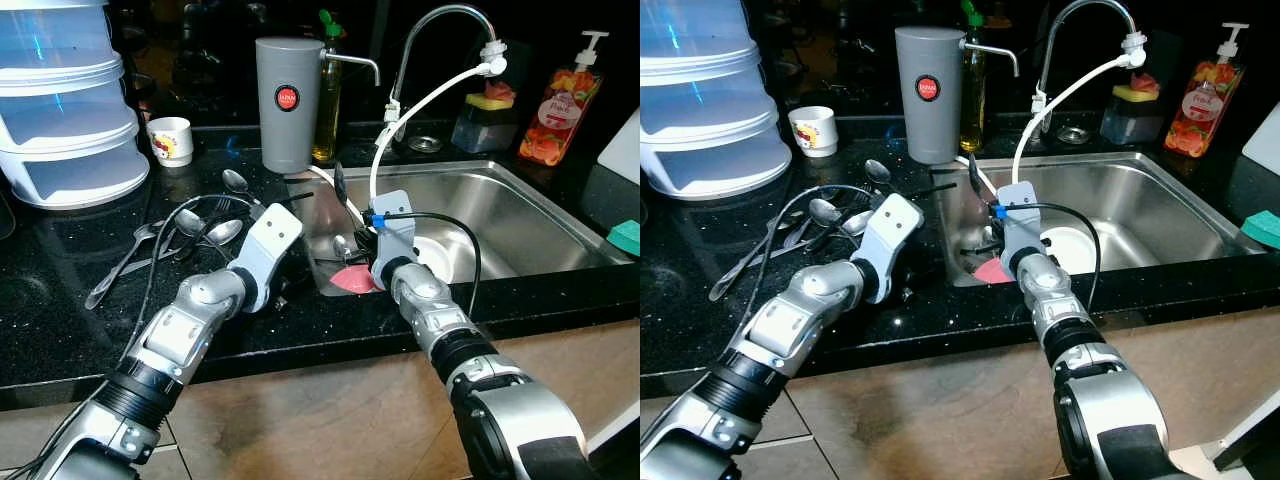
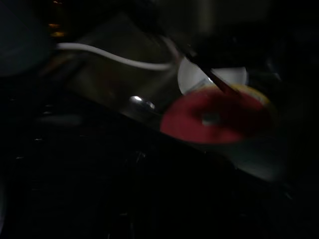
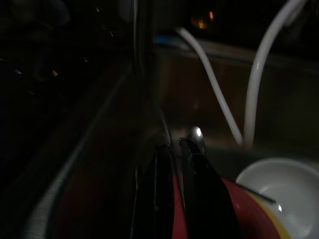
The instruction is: Kitchen organization
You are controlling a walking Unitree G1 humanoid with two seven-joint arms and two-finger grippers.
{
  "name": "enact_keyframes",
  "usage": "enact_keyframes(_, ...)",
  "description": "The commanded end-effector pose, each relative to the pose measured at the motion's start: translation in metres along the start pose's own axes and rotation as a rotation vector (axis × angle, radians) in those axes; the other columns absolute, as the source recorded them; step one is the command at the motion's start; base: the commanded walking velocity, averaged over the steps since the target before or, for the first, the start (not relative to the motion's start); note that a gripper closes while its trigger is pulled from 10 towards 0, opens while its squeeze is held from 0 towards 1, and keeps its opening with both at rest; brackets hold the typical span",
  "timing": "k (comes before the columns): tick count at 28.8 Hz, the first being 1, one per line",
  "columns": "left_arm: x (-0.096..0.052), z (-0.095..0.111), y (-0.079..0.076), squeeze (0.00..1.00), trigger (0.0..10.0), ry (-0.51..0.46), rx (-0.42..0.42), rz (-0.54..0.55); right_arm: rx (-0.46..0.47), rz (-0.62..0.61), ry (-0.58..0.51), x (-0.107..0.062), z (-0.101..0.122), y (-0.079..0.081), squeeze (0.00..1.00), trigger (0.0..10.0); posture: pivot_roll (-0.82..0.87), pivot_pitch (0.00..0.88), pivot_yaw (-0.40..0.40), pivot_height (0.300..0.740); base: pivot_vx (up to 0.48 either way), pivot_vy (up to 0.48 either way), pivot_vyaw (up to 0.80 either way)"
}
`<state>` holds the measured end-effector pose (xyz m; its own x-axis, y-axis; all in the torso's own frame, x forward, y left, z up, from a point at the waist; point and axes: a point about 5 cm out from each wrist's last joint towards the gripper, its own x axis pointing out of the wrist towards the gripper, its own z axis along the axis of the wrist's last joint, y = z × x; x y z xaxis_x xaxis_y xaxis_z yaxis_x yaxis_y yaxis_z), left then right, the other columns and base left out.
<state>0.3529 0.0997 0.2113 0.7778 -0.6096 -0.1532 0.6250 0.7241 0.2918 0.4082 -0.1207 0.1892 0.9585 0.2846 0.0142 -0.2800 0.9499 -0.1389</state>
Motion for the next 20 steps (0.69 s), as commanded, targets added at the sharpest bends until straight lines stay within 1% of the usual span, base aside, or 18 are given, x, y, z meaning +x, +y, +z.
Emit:
enact_keyframes(1, -0.003, 0.005, 0.009, 0.0, 10.0, -0.036, -0.033, 0.072, 0.022, -0.039, 0.084, -0.006, -0.021, -0.003, 0.0, 10.0, 0.09, 0.056, -0.002, 0.74, 0.0, 0.0, 0.0)
enact_keyframes(2, -0.005, 0.008, 0.017, 0.0, 10.0, -0.054, -0.032, 0.14, 0.045, -0.06, 0.051, -0.005, -0.015, -0.006, 0.0, 10.0, 0.08, 0.046, -0.005, 0.74, 0.0, 0.0, 0.0)
enact_keyframes(5, -0.008, 0.01, 0.027, 0.0, 10.0, -0.052, -0.01, 0.218, 0.072, -0.075, 0.022, -0.003, -0.009, -0.009, 0.0, 10.0, 0.08, 0.046, -0.005, 0.74, 0.0, 0.0, 0.0)
enact_keyframes(6, -0.013, 0.009, 0.036, 0.0, 10.0, -0.036, 0.002, 0.29, 0.09, -0.089, -0.011, -0.003, -0.002, -0.013, 0.0, 10.0, 0.08, 0.039, -0.009, 0.74, 0.0, 0.0, 0.0)
enact_keyframes(7, -0.013, 0.009, 0.036, 0.0, 10.0, -0.036, 0.002, 0.29, 0.09, -0.089, -0.011, -0.003, -0.002, -0.013, 0.0, 10.0, 0.08, 0.039, -0.009, 0.74, 0.0, 0.0, 0.0)
enact_keyframes(8, -0.019, 0.01, 0.044, 0.0, 10.0, -0.029, -0.008, 0.357, 0.094, -0.085, -0.027, -0.002, 0.002, -0.013, 0.0, 10.0, 0.08, 0.036, -0.008, 0.74, 0.0, 0.0, 0.0)
enact_keyframes(9, -0.019, 0.01, 0.044, 0.0, 10.0, -0.029, -0.008, 0.357, 0.094, -0.085, -0.027, -0.002, 0.002, -0.013, 0.0, 10.0, 0.08, 0.036, -0.008, 0.74, 0.0, 0.0, 0.0)
enact_keyframes(10, -0.021, 0.011, 0.047, 0.0, 10.0, -0.035, -0.016, 0.379, 0.098, -0.077, -0.033, -0.002, 0.003, -0.013, 0.0, 10.0, 0.08, 0.032, -0.007, 0.74, 0.0, 0.0, 0.0)
enact_keyframes(11, -0.024, 0.012, 0.051, 0.0, 10.0, -0.041, -0.024, 0.409, 0.106, -0.062, -0.043, -0.001, 0.006, -0.012, 0.0, 10.0, 0.08, 0.032, -0.007, 0.74, 0.0, 0.0, 0.0)
enact_keyframes(12, -0.03, 0.013, 0.058, 0.0, 10.0, -0.034, -0.024, 0.466, 0.136, -0.021, -0.065, 0.001, 0.01, -0.007, 0.0, 10.0, 0.08, 0.031, -0.005, 0.74, 0.0, 0.0, 0.0)
enact_keyframes(14, -0.041, 0.012, 0.069, 0.0, 10.0, 0.002, -0.025, 0.554, 0.182, 0.064, -0.107, 0.003, 0.018, 0.002, 0.0, 10.0, 0.07, 0.027, -0.006, 0.74, 0.0, 0.0, 0.0)
enact_keyframes(16, -0.049, 0.007, 0.076, 0.0, 10.0, 0.051, -0.029, 0.6, 0.197, 0.128, -0.136, 0.004, 0.023, 0.01, 0.0, 10.0, 0.07, 0.027, -0.006, 0.74, 0.0, 0.0, 0.0)
enact_keyframes(17, -0.049, 0.007, 0.076, 0.0, 10.0, 0.051, -0.029, 0.6, 0.197, 0.128, -0.136, 0.004, 0.023, 0.01, 0.0, 10.0, 0.07, 0.027, -0.006, 0.74, 0.0, 0.0, 0.0)
enact_keyframes(18, -0.054, 0.003, 0.081, 0.0, 10.0, 0.088, -0.055, 0.634, 0.194, 0.167, -0.146, 0.004, 0.025, 0.014, 0.0, 10.0, 0.07, 0.027, -0.006, 0.74, 0.0, 0.0, 0.0)
enact_keyframes(19, -0.058, -0.003, 0.084, 0.0, 10.0, 0.12, -0.099, 0.67, 0.193, 0.209, -0.16, 0.003, 0.027, 0.02, 0.0, 10.0, 0.08, 0.025, -0.015, 0.74, 0.0, 0.0, 0.0)
enact_keyframes(20, -0.061, -0.006, 0.086, 0.45, 10.0, 0.14, -0.13, 0.692, 0.192, 0.236, -0.169, 0.003, 0.028, 0.024, 0.0, 10.0, 0.08, 0.025, -0.015, 0.74, 0.0, 0.0, 0.0)
